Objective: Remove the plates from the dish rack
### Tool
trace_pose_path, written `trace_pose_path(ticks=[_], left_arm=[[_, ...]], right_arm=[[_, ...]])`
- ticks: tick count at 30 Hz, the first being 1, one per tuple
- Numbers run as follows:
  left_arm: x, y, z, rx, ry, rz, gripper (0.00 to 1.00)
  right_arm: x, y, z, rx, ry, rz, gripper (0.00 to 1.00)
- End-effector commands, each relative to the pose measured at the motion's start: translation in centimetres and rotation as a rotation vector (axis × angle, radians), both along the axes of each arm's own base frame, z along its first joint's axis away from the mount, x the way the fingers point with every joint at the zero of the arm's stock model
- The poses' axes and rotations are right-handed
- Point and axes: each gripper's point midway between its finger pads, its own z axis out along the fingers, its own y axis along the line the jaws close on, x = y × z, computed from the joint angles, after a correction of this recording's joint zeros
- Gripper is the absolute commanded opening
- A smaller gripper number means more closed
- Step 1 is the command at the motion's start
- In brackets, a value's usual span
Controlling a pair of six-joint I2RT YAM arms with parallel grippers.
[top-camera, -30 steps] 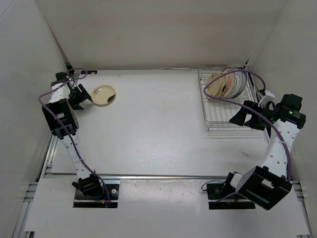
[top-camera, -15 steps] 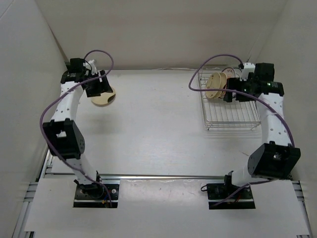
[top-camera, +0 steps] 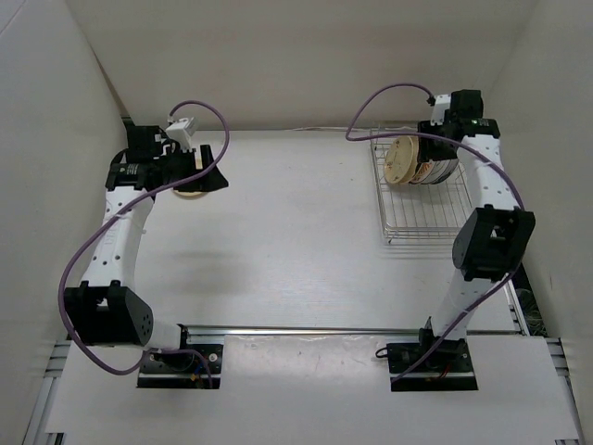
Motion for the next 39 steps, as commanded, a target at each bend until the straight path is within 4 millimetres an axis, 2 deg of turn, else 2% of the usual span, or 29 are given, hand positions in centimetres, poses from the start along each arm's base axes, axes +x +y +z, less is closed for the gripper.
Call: trace_pose_path(ticks=[1,2,3,4,6,7,9,10,16,17,18,19,20,21,22,24,31,33,34,35,37,38,39], left_arm=[[-1.0,-0.8,1.3,-0.023,-0.062,-0.071,0.87],[-1.2,-0.8,1.2,-0.023,-0.059,-0.071,0.88],[-1.3,-0.8,1.2,-0.023,-0.059,-0.071,0.88],[-1.3,-0.9,1.2,-0.031,-0.059,-0.079,0.88],[-1.5,-1.1,0.8,-0.039,-0.047,-0.087,0.88],[-1.7,-1.2,0.4,-0.045,-0.035,-0.093,0.88],[-1.7,-1.2,0.4,-0.045,-0.035,-0.093,0.89],[-1.8,-1.2,0.0,-0.041,-0.029,-0.098,0.89],[-2.1,-1.2,-0.7,-0.042,-0.011,-0.098,0.89],[-2.1,-1.2,-0.7,-0.042,-0.011,-0.098,0.89],[-2.1,-1.2,-0.7,-0.042,-0.011,-0.098,0.89],[-2.1,-1.2,-0.7,-0.042,-0.011,-0.098,0.89],[-2.2,-1.3,-0.9,-0.048,-0.002,-0.104,0.89],[-2.2,-1.3,-0.9,-0.049,-0.002,-0.104,0.89],[-2.2,-1.3,-0.9,-0.049,-0.002,-0.104,0.90],[-2.3,-1.3,-1.3,-0.044,0.002,-0.109,0.90],[-2.3,-1.3,-1.5,-0.044,0.002,-0.109,0.90],[-2.3,-1.3,-1.5,-0.044,0.002,-0.109,0.90],[-2.3,-1.3,-1.5,-0.044,0.002,-0.109,0.90],[-2.3,-1.3,-1.5,-0.038,-0.003,-0.114,0.90],[-2.3,-1.3,-1.5,-0.038,-0.003,-0.114,0.91],[-2.4,-1.3,-1.9,-0.039,0.007,-0.114,0.91],[-2.5,-1.3,-1.6,-0.038,-0.002,-0.114,0.91]], right_arm=[[2.5,0.9,1.7,-0.033,-0.079,0.030,0.53],[2.9,1.3,0.8,-0.032,-0.061,0.039,0.53],[3.5,1.8,1.2,-0.033,-0.082,0.048,0.53],[3.9,1.8,0.4,-0.032,-0.069,0.048,0.53],[4.7,2.1,0.4,-0.039,-0.081,0.051,0.53],[4.9,2.2,-0.6,-0.032,-0.060,0.045,0.53],[5.7,2.6,-0.5,-0.032,-0.075,0.053,0.53],[5.8,2.6,-1.4,-0.032,-0.057,0.054,0.53],[7.2,2.1,-3.0,-0.057,-0.050,0.031,0.52],[7.3,2.1,-2.6,-0.057,-0.059,0.031,0.52],[7.4,2.1,-3.3,-0.057,-0.047,0.031,0.52],[7.7,2.1,-3.7,-0.057,-0.041,0.031,0.50],[7.9,2.1,-3.2,-0.057,-0.054,0.031,0.48],[8.0,2.1,-4.5,-0.057,-0.030,0.032,0.47],[8.4,2.1,-3.9,-0.057,-0.053,0.031,0.45],[8.8,2.1,-4.6,-0.057,-0.042,0.031,0.39],[8.9,2.2,-4.3,-0.068,-0.050,0.017,0.09],[9.0,2.4,-2.8,-0.077,-0.083,0.002,0.04],[9.0,2.1,-2.8,-0.089,-0.083,-0.010,0.01],[9.0,1.9,-1.2,-0.119,-0.121,-0.032,0.01],[8.9,1.8,0.0,-0.138,-0.149,-0.074,0.00],[8.9,2.6,1.6,-0.152,-0.190,-0.074,0.00],[8.9,2.1,2.2,-0.170,-0.209,-0.097,0.00]])
